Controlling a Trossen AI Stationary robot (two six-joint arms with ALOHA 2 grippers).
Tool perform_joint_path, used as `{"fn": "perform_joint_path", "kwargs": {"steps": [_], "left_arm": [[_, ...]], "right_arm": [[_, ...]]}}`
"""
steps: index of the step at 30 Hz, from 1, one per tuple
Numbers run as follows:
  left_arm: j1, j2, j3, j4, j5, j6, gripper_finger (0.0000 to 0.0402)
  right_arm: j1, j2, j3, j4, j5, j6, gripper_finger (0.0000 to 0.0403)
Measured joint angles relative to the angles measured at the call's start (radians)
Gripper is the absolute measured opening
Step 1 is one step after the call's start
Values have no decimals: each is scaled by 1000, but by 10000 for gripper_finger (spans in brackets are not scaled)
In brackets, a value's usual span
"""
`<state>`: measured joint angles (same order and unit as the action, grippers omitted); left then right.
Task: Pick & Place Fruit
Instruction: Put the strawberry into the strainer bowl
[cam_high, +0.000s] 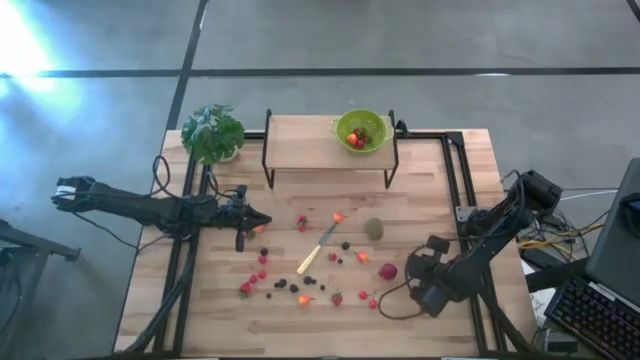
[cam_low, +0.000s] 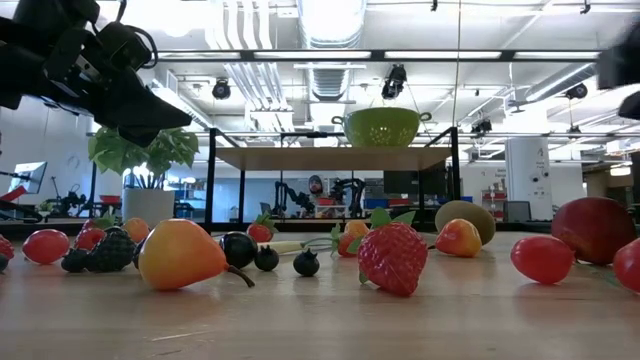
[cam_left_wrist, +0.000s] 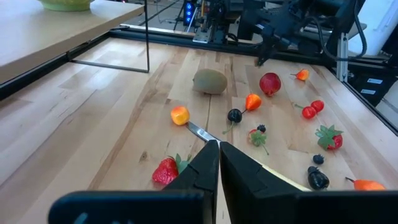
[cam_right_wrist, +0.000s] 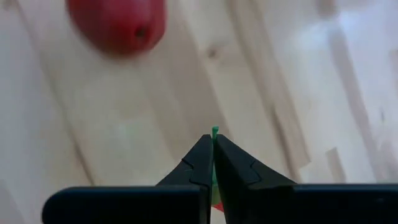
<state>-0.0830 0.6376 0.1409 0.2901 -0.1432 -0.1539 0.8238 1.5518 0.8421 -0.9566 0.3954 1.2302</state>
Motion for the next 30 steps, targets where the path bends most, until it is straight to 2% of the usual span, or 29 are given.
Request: {"fn": "perform_joint_path", "kwargs": {"steps": [7, 15, 22, 30], "left_arm": [[0, 0, 0, 0, 0, 0, 20], [0, 0, 0, 0, 0, 0, 20], [0, 0, 0, 0, 0, 0, 20], [0, 0, 0, 0, 0, 0, 20]], "right_arm": [[-81, -104, 0, 0, 69, -90, 8], [-203, -296, 1, 6, 189, -209, 8], [-396, -438, 38, 82, 210, -450, 8], [-581, -496, 151, 171, 206, -701, 8]]}}
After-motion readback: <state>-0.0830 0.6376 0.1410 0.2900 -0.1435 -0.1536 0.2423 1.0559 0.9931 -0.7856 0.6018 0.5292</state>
